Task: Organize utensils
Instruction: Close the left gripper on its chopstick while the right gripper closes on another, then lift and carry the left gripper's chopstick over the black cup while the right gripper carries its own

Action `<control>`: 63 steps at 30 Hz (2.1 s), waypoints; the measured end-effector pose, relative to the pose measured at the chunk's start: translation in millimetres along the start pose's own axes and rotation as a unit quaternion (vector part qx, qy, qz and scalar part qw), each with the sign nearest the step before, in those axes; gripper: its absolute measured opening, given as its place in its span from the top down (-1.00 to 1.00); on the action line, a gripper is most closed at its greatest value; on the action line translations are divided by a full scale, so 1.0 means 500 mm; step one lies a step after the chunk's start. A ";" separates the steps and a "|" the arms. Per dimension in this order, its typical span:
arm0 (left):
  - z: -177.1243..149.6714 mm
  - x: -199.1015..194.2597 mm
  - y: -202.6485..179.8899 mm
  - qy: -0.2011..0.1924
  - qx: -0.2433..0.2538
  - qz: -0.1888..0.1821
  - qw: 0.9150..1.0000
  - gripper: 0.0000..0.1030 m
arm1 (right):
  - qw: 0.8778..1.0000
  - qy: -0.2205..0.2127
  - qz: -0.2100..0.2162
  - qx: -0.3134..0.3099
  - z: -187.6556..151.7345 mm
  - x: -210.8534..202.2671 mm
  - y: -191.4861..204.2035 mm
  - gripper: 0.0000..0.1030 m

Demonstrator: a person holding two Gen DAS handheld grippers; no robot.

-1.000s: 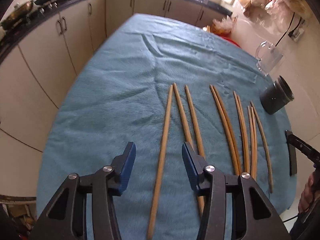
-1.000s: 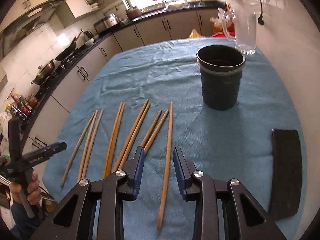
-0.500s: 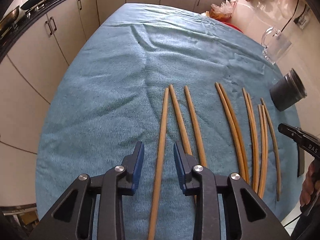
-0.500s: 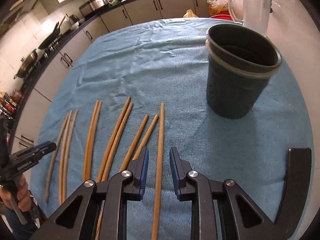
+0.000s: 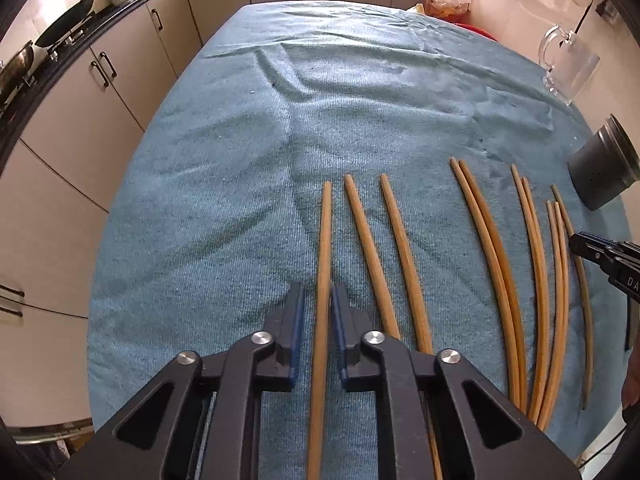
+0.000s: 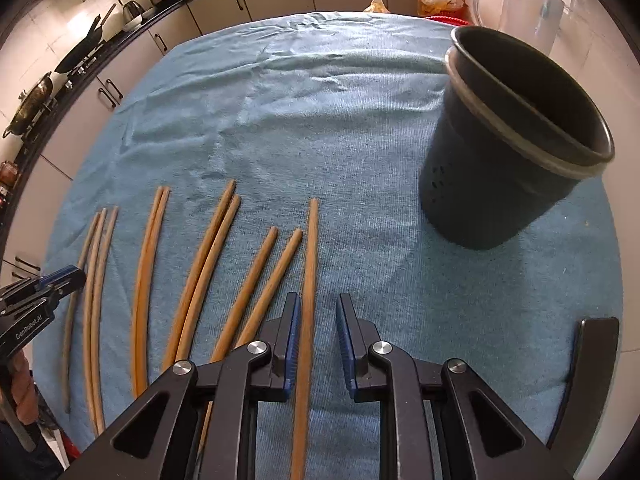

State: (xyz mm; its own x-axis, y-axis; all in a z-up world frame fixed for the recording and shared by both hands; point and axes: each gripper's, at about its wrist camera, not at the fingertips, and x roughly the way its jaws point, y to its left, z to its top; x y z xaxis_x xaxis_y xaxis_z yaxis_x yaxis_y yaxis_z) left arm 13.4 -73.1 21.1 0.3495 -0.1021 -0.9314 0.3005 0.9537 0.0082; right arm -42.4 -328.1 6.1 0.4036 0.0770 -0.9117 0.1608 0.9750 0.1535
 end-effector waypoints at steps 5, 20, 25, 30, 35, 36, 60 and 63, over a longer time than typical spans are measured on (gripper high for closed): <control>0.004 0.001 0.004 -0.007 -0.013 -0.015 1.000 0.88 | 1.000 0.001 -0.007 -0.011 0.013 0.008 0.014 0.86; -0.040 -0.221 -0.006 -0.164 -0.017 -0.091 0.982 0.88 | 0.982 -0.177 0.063 0.017 -0.049 -0.224 0.005 0.87; -0.078 -0.308 -0.018 -0.241 -0.014 -0.089 0.966 0.87 | 0.964 -0.256 0.074 0.015 -0.100 -0.305 0.015 0.87; -0.096 -0.365 -0.030 -0.282 -0.009 -0.103 0.954 0.88 | 0.945 -0.319 0.074 0.021 -0.156 -0.347 0.029 0.87; -0.094 -0.393 -0.050 -0.309 -0.001 -0.100 0.946 0.88 | 0.936 -0.342 0.079 0.027 -0.175 -0.374 0.025 0.87; -0.091 -0.392 -0.053 -0.309 -0.002 -0.100 0.946 0.88 | 0.935 -0.344 0.080 0.027 -0.175 -0.378 0.023 0.87; 0.107 -0.448 -0.271 -0.307 0.045 -0.181 0.933 0.88 | 0.898 -0.426 0.065 0.091 -0.130 -0.554 -0.130 0.87; 0.143 -0.455 -0.299 -0.309 0.043 -0.194 0.930 0.88 | 0.895 -0.429 0.064 0.103 -0.111 -0.562 -0.156 0.87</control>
State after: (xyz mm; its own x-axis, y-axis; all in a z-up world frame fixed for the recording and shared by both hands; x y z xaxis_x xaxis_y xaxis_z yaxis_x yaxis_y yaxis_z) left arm -47.5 -212.9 258.1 0.6361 -0.6017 -0.4831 0.5705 0.7883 -0.2305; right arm -218.4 -414.2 228.9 0.9594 -0.0904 -0.2673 0.1919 0.9034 0.3834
